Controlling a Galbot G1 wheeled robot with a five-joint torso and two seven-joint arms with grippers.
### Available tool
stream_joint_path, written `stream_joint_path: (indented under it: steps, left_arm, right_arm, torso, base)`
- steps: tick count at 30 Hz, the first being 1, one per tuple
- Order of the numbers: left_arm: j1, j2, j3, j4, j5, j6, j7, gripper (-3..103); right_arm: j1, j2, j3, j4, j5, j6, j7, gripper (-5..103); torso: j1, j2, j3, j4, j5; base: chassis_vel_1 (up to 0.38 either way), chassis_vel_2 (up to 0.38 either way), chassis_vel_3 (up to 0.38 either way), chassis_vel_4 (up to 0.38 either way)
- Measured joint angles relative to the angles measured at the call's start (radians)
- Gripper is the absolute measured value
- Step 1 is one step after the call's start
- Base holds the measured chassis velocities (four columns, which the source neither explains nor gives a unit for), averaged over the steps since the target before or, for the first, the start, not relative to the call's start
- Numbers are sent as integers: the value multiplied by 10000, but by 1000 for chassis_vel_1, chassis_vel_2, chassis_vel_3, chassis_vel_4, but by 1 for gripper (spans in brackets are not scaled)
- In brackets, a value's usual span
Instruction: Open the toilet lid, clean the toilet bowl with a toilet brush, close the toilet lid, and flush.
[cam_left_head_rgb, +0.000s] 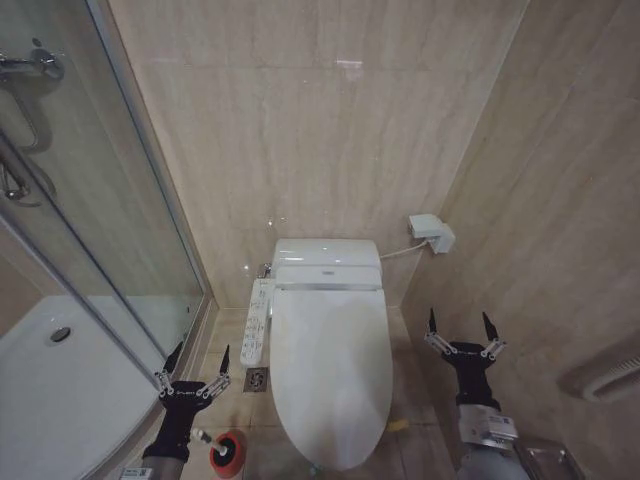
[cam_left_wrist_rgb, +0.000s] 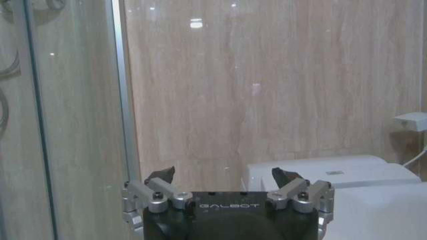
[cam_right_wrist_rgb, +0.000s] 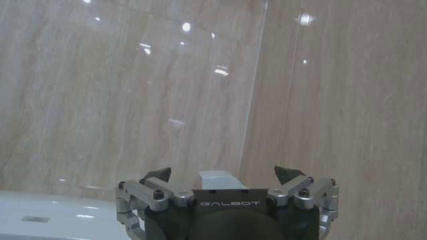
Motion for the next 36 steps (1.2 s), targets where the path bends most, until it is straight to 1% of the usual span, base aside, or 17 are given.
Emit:
stream_joint_path:
  steps: [17, 26, 36]
  left_arm:
    - [0, 0, 0, 0, 0, 0, 0, 98]
    - [-1, 0, -1, 0, 0, 0, 0, 98]
    - [0, 0, 0, 0, 0, 0, 0, 98]
  right_arm:
    - [4, 0, 0, 0, 0, 0, 0, 100]
    - [11, 0, 0, 0, 0, 0, 0, 100]
    - [4, 0, 0, 0, 0, 0, 0, 100]
  torso:
    - [2, -3, 2, 0, 2]
    - [14, -5, 5, 1, 2]
    - [3, -3, 2, 0, 2]
  base:
    - [-20, 22, 18, -18]
    - [-71, 38, 77, -40]
    - [0, 0, 0, 0]
